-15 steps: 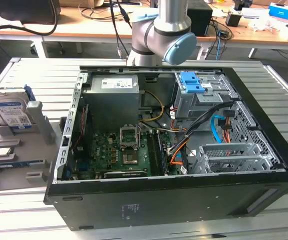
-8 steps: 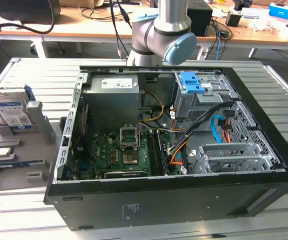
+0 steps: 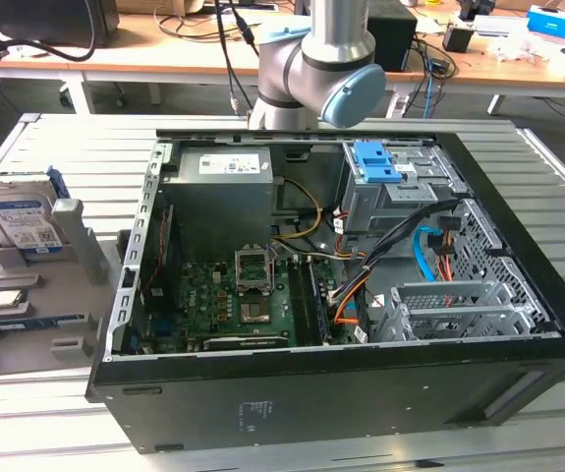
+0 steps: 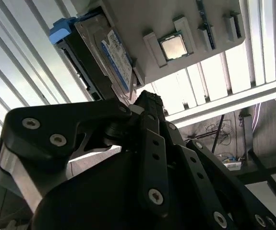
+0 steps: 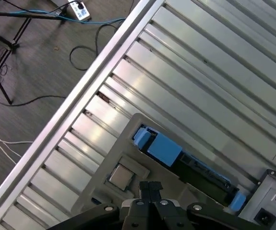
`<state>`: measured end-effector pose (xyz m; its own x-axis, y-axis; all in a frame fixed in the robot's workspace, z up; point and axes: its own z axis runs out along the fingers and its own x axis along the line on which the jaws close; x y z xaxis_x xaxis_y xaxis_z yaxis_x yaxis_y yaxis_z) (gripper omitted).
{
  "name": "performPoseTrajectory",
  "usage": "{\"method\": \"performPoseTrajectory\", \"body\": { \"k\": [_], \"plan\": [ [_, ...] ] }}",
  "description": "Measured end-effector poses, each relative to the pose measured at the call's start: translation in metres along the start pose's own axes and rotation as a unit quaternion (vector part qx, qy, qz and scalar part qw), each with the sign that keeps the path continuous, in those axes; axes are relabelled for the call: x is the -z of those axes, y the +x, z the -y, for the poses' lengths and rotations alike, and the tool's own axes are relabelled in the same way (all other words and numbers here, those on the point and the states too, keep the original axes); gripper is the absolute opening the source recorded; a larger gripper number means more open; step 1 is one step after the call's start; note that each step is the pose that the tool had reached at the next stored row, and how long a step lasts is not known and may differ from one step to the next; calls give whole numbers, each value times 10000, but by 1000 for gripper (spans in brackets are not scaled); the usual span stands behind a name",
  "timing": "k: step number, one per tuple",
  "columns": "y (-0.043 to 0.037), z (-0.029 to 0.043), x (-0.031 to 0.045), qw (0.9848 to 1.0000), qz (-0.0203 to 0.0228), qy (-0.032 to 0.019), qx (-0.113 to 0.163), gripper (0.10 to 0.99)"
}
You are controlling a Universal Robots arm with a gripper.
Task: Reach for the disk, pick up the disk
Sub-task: 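Pick up the disk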
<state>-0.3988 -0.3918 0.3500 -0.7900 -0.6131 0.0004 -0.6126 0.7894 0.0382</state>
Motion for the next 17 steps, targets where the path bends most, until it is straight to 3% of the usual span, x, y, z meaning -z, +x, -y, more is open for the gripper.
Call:
{"method": "performPoseTrajectory", "body": {
  "k": [4, 7, 11, 13, 15, 17],
  "plan": [
    [0, 0, 0, 9997, -10, 0, 259, 106],
    [0, 0, 0, 9980, -24, 0, 636, 106],
    [0, 0, 0, 9960, -34, 0, 891, 106],
    [0, 0, 0, 9949, -39, 0, 1011, 106],
    [0, 0, 0, 9921, -48, 0, 1254, 106],
    [0, 0, 0, 9906, -53, 0, 1369, 106]
  ]
}}
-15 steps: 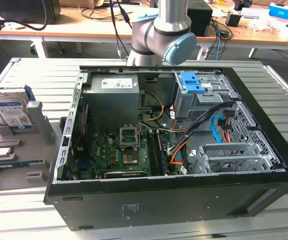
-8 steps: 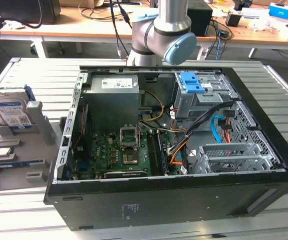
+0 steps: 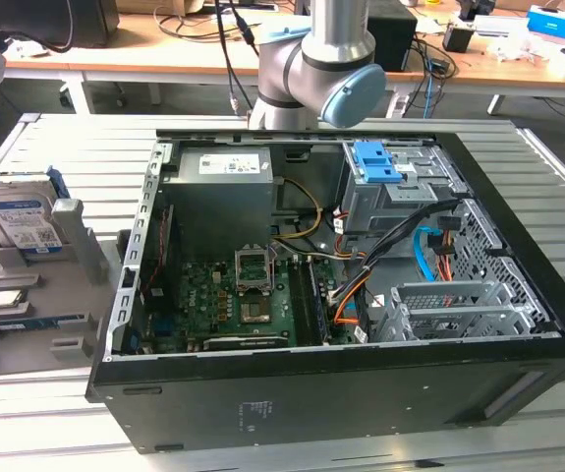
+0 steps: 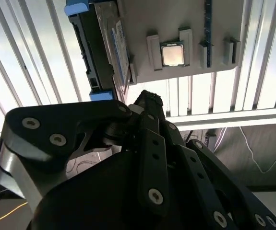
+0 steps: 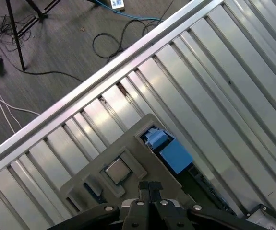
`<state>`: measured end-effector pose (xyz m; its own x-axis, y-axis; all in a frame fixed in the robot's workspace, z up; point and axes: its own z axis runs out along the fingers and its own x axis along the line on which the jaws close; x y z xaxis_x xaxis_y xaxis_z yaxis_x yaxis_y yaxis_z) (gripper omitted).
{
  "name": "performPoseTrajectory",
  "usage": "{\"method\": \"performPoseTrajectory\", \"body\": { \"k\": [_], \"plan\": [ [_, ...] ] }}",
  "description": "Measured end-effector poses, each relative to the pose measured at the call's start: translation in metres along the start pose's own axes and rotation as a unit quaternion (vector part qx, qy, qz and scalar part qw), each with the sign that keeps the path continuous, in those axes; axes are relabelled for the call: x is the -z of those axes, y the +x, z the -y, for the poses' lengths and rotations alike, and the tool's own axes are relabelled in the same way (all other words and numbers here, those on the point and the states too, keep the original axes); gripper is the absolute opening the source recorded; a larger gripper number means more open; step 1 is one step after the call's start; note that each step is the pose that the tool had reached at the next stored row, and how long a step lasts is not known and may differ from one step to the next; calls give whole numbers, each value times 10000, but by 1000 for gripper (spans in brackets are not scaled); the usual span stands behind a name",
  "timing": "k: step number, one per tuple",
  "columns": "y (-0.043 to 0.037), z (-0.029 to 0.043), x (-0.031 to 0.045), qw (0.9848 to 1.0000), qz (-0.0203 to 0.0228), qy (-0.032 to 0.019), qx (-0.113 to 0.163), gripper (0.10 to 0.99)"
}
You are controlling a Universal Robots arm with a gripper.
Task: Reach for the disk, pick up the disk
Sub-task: 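Pick up the disk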
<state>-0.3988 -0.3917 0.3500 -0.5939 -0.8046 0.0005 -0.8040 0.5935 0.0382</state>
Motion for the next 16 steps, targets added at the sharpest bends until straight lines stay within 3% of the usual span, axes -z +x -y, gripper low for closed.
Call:
{"method": "performPoseTrajectory", "body": {
  "k": [4, 8, 12, 16],
  "plan": [
    [0, 0, 0, 9991, -16, 0, 424, 106],
    [0, 0, 0, 9969, -30, 0, 785, 106],
    [0, 0, 0, 9931, -45, 1, 1169, 106],
    [0, 0, 0, 9863, -63, 1, 1650, 106]
  ]
}}
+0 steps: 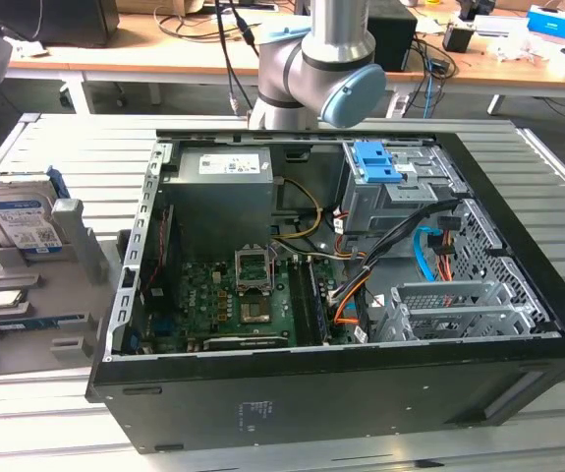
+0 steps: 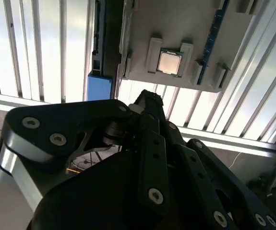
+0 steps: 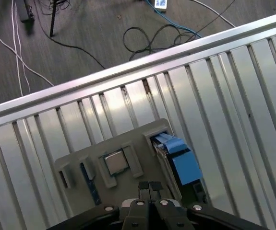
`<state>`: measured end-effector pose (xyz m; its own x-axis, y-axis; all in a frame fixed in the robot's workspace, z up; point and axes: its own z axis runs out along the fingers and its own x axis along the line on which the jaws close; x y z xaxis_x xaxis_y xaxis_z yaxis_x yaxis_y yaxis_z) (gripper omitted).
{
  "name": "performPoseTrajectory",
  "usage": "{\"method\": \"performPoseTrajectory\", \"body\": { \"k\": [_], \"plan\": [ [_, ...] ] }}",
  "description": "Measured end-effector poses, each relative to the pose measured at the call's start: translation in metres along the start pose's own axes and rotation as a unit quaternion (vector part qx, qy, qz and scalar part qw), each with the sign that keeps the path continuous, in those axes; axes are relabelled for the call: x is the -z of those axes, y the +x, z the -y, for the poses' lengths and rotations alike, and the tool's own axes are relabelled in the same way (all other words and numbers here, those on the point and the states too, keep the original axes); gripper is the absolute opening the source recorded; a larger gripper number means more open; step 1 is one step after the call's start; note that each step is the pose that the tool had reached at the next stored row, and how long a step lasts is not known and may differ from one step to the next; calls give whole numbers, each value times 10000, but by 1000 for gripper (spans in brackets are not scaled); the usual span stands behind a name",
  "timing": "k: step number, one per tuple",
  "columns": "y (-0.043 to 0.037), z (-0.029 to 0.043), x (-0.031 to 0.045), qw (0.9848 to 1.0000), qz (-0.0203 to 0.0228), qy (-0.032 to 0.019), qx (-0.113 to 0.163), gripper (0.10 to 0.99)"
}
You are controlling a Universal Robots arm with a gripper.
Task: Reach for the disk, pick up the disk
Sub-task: 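Pick up the disk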
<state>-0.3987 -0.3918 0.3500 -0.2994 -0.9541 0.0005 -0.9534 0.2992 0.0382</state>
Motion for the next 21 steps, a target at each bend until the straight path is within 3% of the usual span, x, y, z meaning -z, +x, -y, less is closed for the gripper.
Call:
{"method": "performPoseTrajectory", "body": {
  "k": [2, 4, 7, 14, 20, 21],
  "plan": [
    [0, 0, 0, 9996, -11, 0, 279, 106],
    [0, 0, 0, 9983, -22, 0, 589, 106],
    [0, 0, 0, 9966, -31, 0, 818, 106],
    [0, 0, 0, 9965, -32, 0, 830, 114],
    [0, 0, 0, 9965, -32, 1, 834, 478],
    [0, 0, 0, 9965, -32, 1, 835, 478]
  ]
}}
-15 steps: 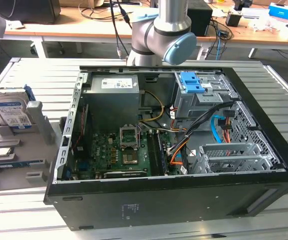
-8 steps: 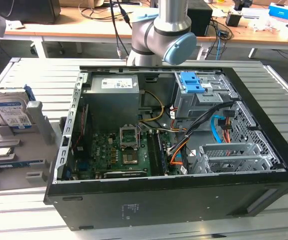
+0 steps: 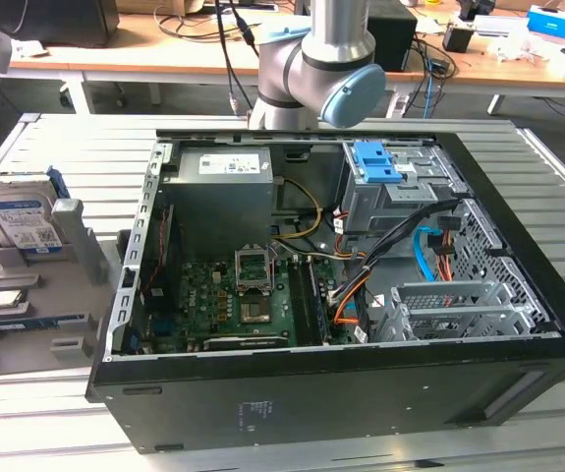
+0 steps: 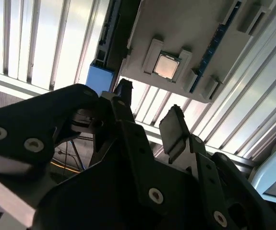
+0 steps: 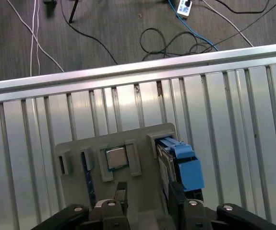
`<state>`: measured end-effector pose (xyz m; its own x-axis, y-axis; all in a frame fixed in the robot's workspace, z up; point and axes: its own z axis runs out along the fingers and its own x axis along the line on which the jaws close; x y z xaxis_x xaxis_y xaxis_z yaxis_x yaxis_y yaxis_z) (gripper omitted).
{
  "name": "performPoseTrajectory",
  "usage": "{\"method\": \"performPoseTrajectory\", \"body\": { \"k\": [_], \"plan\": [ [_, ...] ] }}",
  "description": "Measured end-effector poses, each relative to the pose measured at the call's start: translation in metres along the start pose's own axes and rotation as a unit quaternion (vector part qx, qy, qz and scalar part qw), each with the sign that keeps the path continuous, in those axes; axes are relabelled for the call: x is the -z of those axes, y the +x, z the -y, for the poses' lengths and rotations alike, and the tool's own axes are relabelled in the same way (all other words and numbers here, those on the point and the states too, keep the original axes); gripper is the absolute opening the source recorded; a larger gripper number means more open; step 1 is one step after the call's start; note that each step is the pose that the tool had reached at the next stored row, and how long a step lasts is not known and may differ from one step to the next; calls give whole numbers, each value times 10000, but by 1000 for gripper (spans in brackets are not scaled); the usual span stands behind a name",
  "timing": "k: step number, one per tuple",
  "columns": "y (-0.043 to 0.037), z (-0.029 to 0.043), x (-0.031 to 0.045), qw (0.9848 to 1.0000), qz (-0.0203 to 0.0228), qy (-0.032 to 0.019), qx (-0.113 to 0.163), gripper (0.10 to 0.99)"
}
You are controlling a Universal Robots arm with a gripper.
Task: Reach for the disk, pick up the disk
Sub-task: 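Pick up the disk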
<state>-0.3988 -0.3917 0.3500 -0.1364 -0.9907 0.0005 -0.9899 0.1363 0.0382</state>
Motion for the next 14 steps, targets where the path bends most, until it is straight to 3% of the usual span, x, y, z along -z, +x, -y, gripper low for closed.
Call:
{"method": "performPoseTrajectory", "body": {
  "k": [1, 4, 8, 12, 14],
  "plan": [
    [0, 0, 0, 10000, 0, 0, 1, 545],
    [-28, -2, 0, 10000, -1, 0, 4, 545],
    [-146, -7, 0, 10000, -2, -1, 19, 545],
    [-316, -7, 0, 10000, -4, -5, 49, 545],
    [-323, 0, -10, 10000, -4, -4, 57, 545]
  ]
}}
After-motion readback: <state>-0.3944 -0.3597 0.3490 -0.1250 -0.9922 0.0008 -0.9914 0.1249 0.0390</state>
